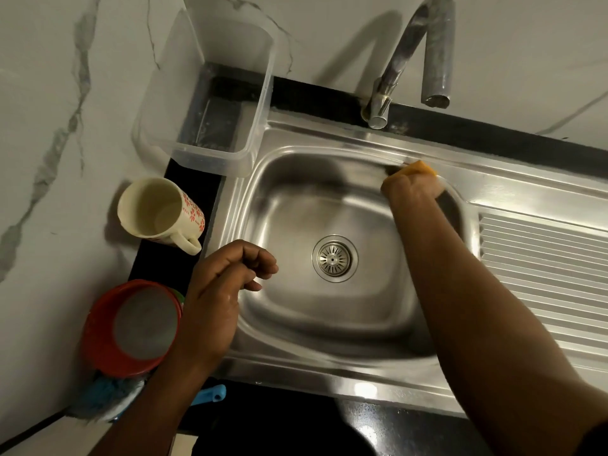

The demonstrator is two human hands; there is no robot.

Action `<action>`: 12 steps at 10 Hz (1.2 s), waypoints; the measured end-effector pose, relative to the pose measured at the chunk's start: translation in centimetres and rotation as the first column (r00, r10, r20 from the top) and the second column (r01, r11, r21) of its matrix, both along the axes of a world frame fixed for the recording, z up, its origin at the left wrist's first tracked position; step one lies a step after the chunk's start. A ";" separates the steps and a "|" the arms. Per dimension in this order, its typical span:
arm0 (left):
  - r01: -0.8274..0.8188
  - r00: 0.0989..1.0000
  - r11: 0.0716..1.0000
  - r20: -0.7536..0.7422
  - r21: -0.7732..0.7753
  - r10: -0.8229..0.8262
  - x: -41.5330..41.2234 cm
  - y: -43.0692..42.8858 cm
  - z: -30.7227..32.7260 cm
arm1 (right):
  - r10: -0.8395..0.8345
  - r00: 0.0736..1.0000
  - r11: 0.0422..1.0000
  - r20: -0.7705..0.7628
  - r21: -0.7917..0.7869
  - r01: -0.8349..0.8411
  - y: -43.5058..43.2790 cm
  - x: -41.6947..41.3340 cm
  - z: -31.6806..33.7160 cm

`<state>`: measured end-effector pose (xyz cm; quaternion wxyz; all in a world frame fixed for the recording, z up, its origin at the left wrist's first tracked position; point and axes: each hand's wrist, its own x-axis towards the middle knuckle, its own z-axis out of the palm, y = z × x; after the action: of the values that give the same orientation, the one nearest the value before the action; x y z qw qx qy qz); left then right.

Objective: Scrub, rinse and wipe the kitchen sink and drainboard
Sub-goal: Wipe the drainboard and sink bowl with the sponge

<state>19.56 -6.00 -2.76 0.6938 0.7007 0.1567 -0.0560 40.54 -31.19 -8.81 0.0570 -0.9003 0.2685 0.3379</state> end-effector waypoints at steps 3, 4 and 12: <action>-0.022 1.000 1.000 0.007 -0.010 0.022 -0.8 -0.1 -0.4 | -0.772 0.428 -0.217 -0.470 0.828 0.517 7.7 1.3 -5.3; -0.056 0.998 0.998 0.024 -0.012 0.056 -0.9 -0.2 -0.3 | -0.494 0.732 -0.057 -0.469 0.858 0.511 5.6 0.2 -4.2; -0.149 0.987 0.986 -0.055 0.070 0.153 -5.0 -6.8 0.0 | 0.856 0.048 0.057 -0.514 0.001 -0.998 -12.9 -3.9 -4.8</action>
<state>14.52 -12.81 -2.80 0.6677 0.7071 0.2320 -0.0193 36.68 -44.07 -13.59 -0.4004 -0.7531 -0.3351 0.4002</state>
